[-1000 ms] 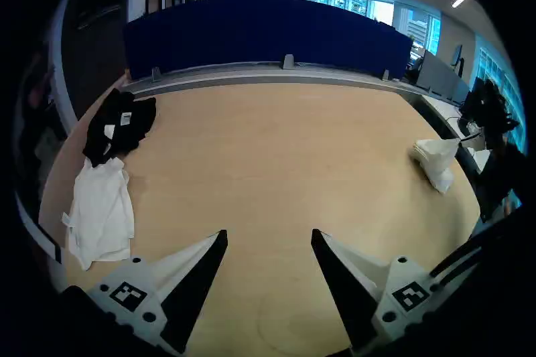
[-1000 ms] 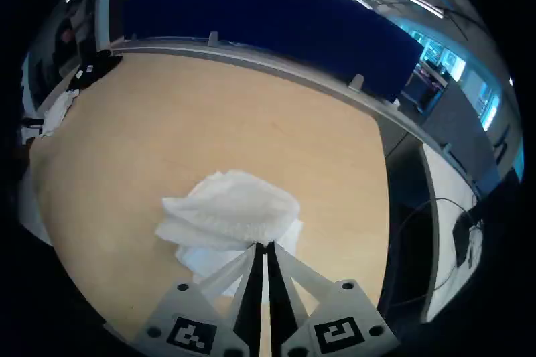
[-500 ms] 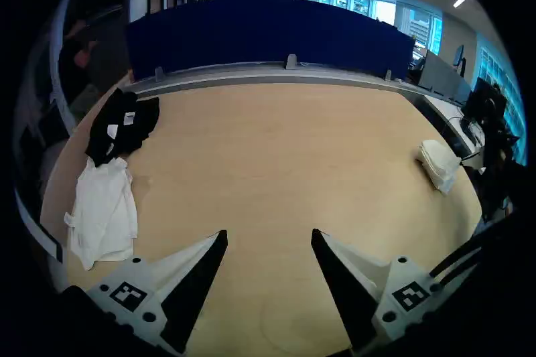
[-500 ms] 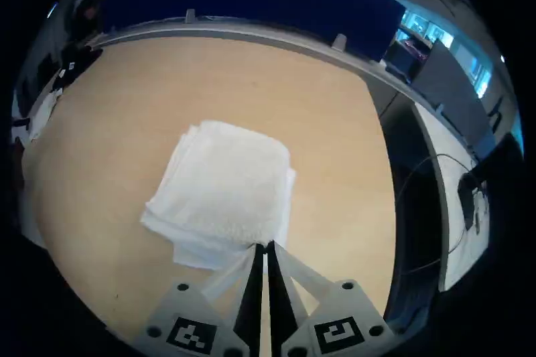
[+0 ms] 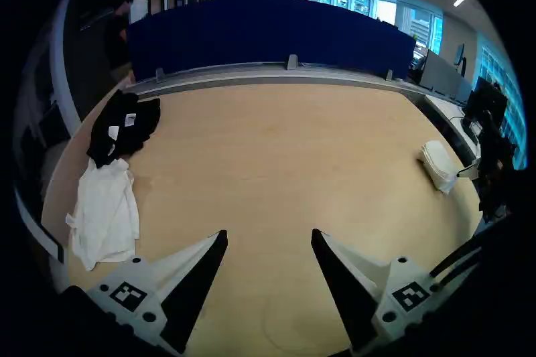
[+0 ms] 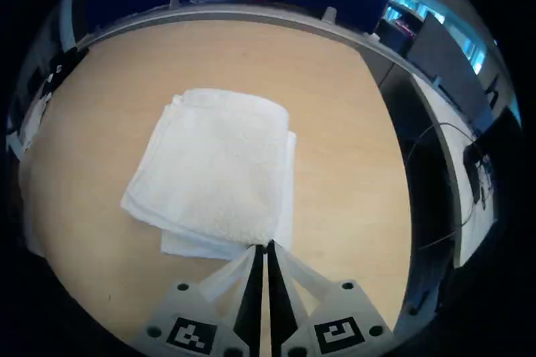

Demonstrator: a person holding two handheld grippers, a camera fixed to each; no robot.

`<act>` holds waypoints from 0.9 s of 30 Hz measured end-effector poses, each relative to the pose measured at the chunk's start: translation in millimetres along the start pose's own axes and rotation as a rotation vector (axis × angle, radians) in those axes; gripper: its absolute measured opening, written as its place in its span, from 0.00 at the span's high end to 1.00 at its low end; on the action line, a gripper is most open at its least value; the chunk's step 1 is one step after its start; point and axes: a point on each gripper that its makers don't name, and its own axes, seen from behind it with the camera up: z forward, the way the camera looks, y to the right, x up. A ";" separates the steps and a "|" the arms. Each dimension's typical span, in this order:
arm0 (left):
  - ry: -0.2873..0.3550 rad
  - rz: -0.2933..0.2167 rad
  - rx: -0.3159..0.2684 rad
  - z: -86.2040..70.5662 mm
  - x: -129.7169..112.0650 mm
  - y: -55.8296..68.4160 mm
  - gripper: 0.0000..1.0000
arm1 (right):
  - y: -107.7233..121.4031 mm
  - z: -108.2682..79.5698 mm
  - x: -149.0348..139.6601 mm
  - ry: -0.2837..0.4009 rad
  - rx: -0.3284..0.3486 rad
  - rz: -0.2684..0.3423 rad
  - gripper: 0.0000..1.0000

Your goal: Fold towel

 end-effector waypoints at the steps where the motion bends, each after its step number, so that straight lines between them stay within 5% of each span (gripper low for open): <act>1: 0.000 0.001 0.001 -0.3 0.5 -0.4 0.07 | 0.0 1.1 -0.5 -0.001 -0.002 0.002 0.96; 8: 0.003 0.001 0.008 -2.2 2.0 -3.1 0.07 | -0.9 -0.1 -0.2 0.012 -0.014 -0.001 0.93; 20: 0.012 -0.002 0.005 -2.4 5.9 -2.4 0.07 | 1.7 -13.2 0.8 0.055 -0.037 0.001 0.72; 27: 0.018 -0.004 0.003 -3.1 7.3 -3.4 0.07 | -5.2 -20.0 6.6 0.091 -0.032 0.020 0.30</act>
